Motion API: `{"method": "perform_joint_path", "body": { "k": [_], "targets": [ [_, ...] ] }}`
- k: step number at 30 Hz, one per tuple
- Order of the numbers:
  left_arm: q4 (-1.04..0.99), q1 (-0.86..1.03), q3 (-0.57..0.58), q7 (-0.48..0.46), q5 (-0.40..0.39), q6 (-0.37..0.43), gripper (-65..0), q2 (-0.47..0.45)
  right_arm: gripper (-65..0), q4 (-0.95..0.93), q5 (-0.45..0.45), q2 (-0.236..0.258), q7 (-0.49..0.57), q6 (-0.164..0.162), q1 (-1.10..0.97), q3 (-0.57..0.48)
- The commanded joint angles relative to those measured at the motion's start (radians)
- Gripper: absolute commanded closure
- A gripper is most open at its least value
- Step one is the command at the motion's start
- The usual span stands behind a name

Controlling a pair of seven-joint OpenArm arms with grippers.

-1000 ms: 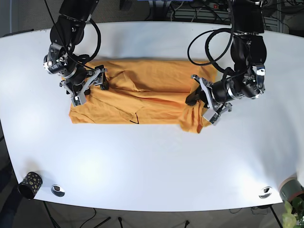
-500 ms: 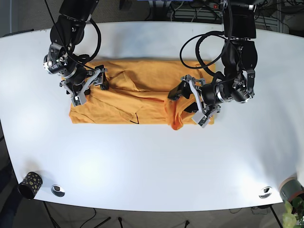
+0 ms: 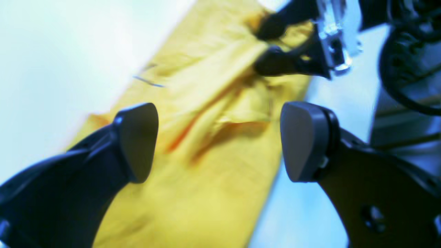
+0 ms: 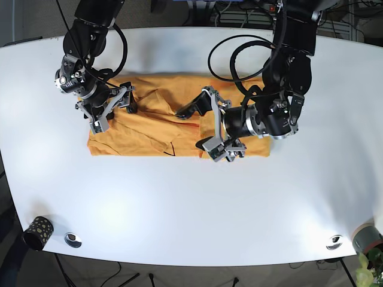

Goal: Fold the T-shirt properly
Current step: 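Carry the left gripper's shirt end toward the right gripper, folding it over, then grasp the folded orange shirt's edges with both grippers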

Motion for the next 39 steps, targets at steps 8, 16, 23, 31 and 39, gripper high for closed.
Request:
{"method": "perform_joint_path", "body": {
  "k": [8, 16, 23, 31, 39],
  "targets": [
    [0.024, -0.004, -0.158, -0.015, -0.006, -0.001, -51.7, -0.078, -44.4, 0.012, 0.008, 0.007, 0.0, 0.002, 0.013, -0.002],
    [-0.004, 0.088, -0.235, -0.018, 0.006, -0.001, -51.5, -0.148, -44.4, 0.073, 0.01, 0.006, 0.0, 0.002, 0.013, 0.001],
    [-0.099, 0.126, -0.28, -0.018, 0.049, -0.001, -33.9, -0.146, -44.4, 0.194, 0.01, 0.006, -0.036, 0.002, 0.019, 0.006],
    [-0.208, 0.131, -0.278, -0.121, 0.052, -0.001, -24.0, -0.149, -44.5, 0.16, 0.135, 0.032, -0.174, 0.002, 0.159, 0.224],
    [-0.265, 0.125, -0.277, -0.191, 0.052, -0.001, -4.4, -0.149, -44.5, -0.163, 0.399, 0.189, -0.226, 0.002, 0.228, 0.348]
  ]
}}
